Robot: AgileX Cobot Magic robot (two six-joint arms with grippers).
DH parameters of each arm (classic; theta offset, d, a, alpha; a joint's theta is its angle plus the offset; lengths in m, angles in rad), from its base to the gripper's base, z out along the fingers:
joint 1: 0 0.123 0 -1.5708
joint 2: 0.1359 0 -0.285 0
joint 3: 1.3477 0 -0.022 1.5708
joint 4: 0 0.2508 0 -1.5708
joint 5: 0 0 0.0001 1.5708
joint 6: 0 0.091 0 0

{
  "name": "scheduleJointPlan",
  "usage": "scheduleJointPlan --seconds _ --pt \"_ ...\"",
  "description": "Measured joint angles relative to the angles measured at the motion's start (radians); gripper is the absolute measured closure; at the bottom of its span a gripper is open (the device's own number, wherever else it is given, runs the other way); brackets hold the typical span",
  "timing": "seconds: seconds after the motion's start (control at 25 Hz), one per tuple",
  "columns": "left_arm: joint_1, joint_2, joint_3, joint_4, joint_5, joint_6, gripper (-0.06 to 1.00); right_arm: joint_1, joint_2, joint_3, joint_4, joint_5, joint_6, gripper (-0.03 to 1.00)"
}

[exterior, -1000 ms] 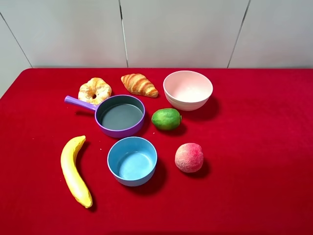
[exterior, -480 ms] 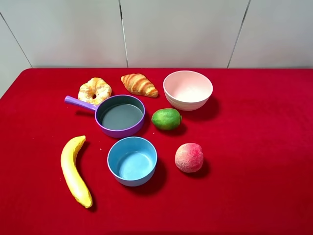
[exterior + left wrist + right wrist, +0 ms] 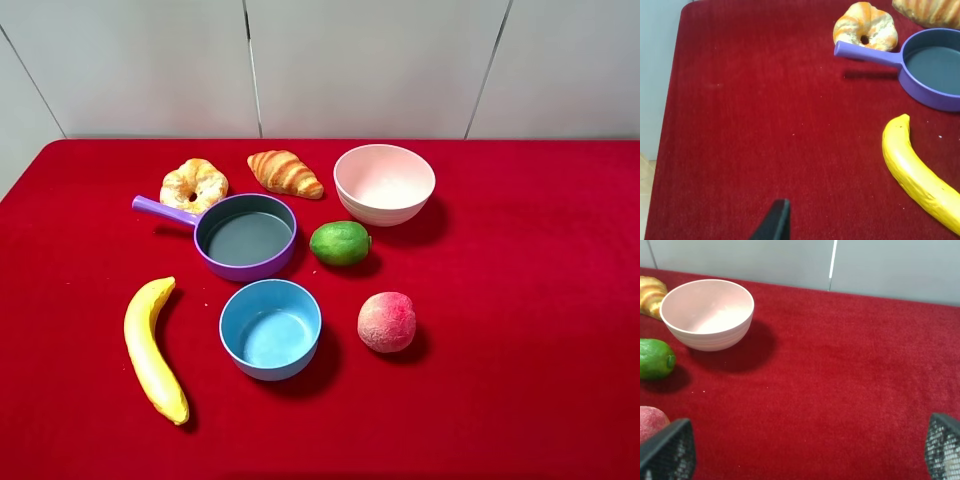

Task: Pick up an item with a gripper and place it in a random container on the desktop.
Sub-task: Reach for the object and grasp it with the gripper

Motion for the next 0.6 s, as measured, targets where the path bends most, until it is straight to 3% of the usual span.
scheduleJointPlan --seconds 0.6 --pt "0.000 0.000 0.000 0.000 0.000 0.000 -0.04 0.000 0.000 0.000 0.000 0.000 0.000 0.27"
